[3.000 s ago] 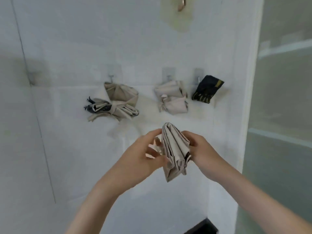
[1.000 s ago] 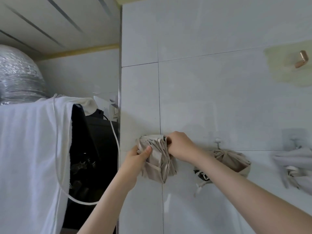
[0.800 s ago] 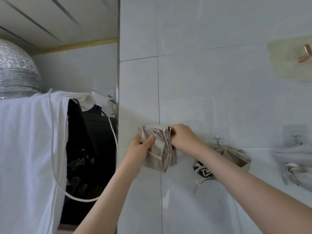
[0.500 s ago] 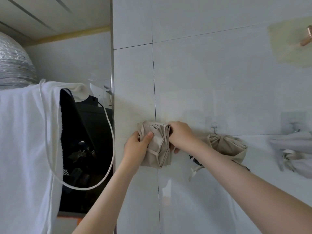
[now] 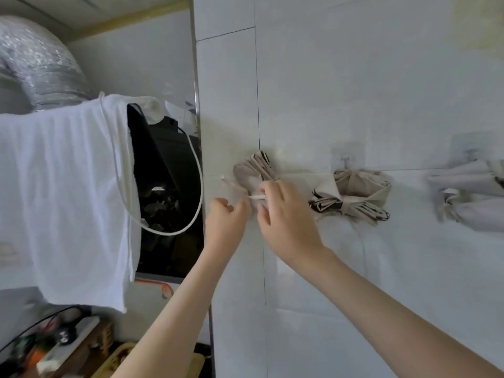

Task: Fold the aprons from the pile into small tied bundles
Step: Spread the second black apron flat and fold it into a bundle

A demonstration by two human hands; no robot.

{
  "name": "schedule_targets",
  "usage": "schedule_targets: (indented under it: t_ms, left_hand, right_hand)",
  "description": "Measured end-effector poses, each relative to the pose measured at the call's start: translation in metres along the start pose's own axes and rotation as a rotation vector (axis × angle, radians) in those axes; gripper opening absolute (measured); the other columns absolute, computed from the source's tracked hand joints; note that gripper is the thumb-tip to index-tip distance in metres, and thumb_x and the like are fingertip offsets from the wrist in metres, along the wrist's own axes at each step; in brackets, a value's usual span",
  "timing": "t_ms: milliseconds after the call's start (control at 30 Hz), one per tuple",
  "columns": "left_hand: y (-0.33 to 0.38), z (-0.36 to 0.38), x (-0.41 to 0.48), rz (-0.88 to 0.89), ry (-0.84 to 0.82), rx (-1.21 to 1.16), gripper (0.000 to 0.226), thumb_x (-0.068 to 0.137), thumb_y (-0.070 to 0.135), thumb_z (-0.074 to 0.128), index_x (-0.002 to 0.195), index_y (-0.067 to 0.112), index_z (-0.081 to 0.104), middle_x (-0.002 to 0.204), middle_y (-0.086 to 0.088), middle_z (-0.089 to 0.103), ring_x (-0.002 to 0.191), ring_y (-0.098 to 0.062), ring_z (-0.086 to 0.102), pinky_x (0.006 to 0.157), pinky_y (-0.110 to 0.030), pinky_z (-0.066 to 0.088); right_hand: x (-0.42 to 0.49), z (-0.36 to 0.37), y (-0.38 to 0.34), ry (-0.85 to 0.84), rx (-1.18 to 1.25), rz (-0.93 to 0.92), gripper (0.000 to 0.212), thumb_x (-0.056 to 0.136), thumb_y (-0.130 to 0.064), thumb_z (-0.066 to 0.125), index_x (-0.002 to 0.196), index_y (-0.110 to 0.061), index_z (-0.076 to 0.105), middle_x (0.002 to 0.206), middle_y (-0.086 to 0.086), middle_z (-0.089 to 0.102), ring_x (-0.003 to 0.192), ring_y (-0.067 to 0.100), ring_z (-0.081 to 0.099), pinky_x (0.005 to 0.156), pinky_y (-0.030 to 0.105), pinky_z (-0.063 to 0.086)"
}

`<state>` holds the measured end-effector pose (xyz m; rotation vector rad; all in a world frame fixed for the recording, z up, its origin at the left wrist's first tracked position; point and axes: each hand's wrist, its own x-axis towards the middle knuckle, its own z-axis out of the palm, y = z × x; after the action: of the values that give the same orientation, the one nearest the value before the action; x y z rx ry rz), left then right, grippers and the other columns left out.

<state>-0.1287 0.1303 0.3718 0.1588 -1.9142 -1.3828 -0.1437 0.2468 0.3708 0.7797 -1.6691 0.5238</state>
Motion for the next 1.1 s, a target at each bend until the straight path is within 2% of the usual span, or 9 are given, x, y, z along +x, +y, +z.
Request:
schedule_targets:
  t_ms: [67, 200, 333, 433, 533, 700, 833, 933, 1100]
  left_hand:
    - [-0.006, -0.01, -0.022, 0.028, 0.01, 0.081, 0.038, 0.094, 0.034, 0.053, 0.126, 0.013, 0.047, 0.111, 0.002, 0.056, 0.094, -0.012, 0.053, 0.076, -0.024, 0.04]
    - [-0.037, -0.03, -0.059, 0.1, -0.063, 0.234, 0.01, 0.098, 0.026, 0.047, 0.101, 0.022, 0.056, 0.089, 0.014, 0.059, 0.079, 0.002, 0.055, 0.062, -0.009, 0.04]
    - [-0.13, -0.065, -0.12, -0.129, -0.266, 0.479, 0.013, 0.096, 0.021, 0.046, 0.096, 0.017, 0.059, 0.081, 0.009, 0.062, 0.077, -0.011, 0.058, 0.062, -0.02, 0.044]
    - [-0.212, -0.106, -0.156, -0.428, -0.351, 0.495, 0.02, 0.095, 0.025, 0.045, 0.092, 0.014, 0.062, 0.082, 0.001, 0.068, 0.074, -0.018, 0.063, 0.069, -0.033, 0.051]
    - [-0.278, -0.141, -0.18, -0.634, -0.384, 0.463, 0.014, 0.093, 0.023, 0.049, 0.088, 0.015, 0.06, 0.079, -0.002, 0.067, 0.065, -0.017, 0.061, 0.061, -0.03, 0.051]
    - [-0.384, -0.202, -0.183, -0.803, -0.482, 0.505, 0.018, 0.091, 0.01, 0.045, 0.079, 0.016, 0.058, 0.073, -0.006, 0.058, 0.061, -0.023, 0.052, 0.059, -0.033, 0.043]
    - [-0.45, -0.226, -0.18, -0.714, -0.675, 0.638, 0.018, 0.097, 0.021, 0.045, 0.109, 0.02, 0.059, 0.096, -0.002, 0.065, 0.081, -0.018, 0.059, 0.066, -0.022, 0.043]
    - [-0.484, -0.226, -0.191, -0.79, -0.77, 0.598, 0.039, 0.096, 0.025, 0.052, 0.135, 0.02, 0.046, 0.122, -0.006, 0.059, 0.095, -0.017, 0.058, 0.077, -0.019, 0.043]
    - [-0.505, -0.204, -0.213, -0.823, -0.915, 0.598, 0.074, 0.091, 0.025, 0.062, 0.15, 0.013, 0.02, 0.112, -0.004, 0.056, 0.098, -0.02, 0.06, 0.085, -0.03, 0.052]
  right_hand:
    - [-0.023, 0.0, -0.018, -0.045, 0.05, -0.057, 0.013, 0.082, -0.004, 0.055, 0.094, -0.004, 0.059, 0.086, 0.01, 0.058, 0.079, 0.029, 0.056, 0.069, 0.034, 0.046]
    - [-0.059, 0.007, -0.038, -0.214, 0.197, -0.022, 0.022, 0.085, -0.007, 0.038, 0.094, -0.003, 0.058, 0.088, 0.011, 0.059, 0.081, 0.031, 0.056, 0.068, 0.039, 0.049]
    - [-0.142, 0.033, -0.073, -0.649, 0.379, 0.184, 0.018, 0.096, -0.012, 0.047, 0.112, -0.007, 0.051, 0.11, 0.006, 0.055, 0.1, 0.023, 0.05, 0.077, 0.03, 0.04]
    - [-0.205, 0.068, -0.115, -0.956, 0.452, 0.337, 0.02, 0.097, -0.024, 0.05, 0.112, -0.012, 0.049, 0.11, 0.001, 0.052, 0.097, 0.019, 0.05, 0.077, 0.031, 0.043]
    - [-0.261, 0.104, -0.146, -1.191, 0.468, 0.493, 0.026, 0.096, -0.03, 0.053, 0.114, -0.011, 0.049, 0.102, 0.0, 0.05, 0.09, 0.019, 0.052, 0.078, 0.033, 0.046]
    - [-0.343, 0.188, -0.188, -1.472, 0.489, 1.038, 0.053, 0.091, -0.035, 0.061, 0.13, -0.003, 0.043, 0.112, 0.007, 0.054, 0.094, 0.022, 0.055, 0.082, 0.033, 0.048]
    - [-0.412, 0.235, -0.21, -1.475, 0.345, 1.425, 0.097, 0.084, -0.041, 0.071, 0.151, -0.009, 0.008, 0.151, 0.015, 0.027, 0.133, 0.033, 0.038, 0.103, 0.041, 0.04]
    - [-0.454, 0.245, -0.223, -1.493, 0.175, 1.314, 0.084, 0.086, -0.031, 0.07, 0.147, -0.012, 0.015, 0.146, 0.016, 0.033, 0.131, 0.034, 0.038, 0.102, 0.044, 0.042]
    - [-0.484, 0.233, -0.225, -1.541, 0.177, 1.005, 0.054, 0.096, -0.015, 0.052, 0.143, -0.009, 0.027, 0.132, 0.012, 0.049, 0.12, 0.029, 0.048, 0.088, 0.035, 0.045]
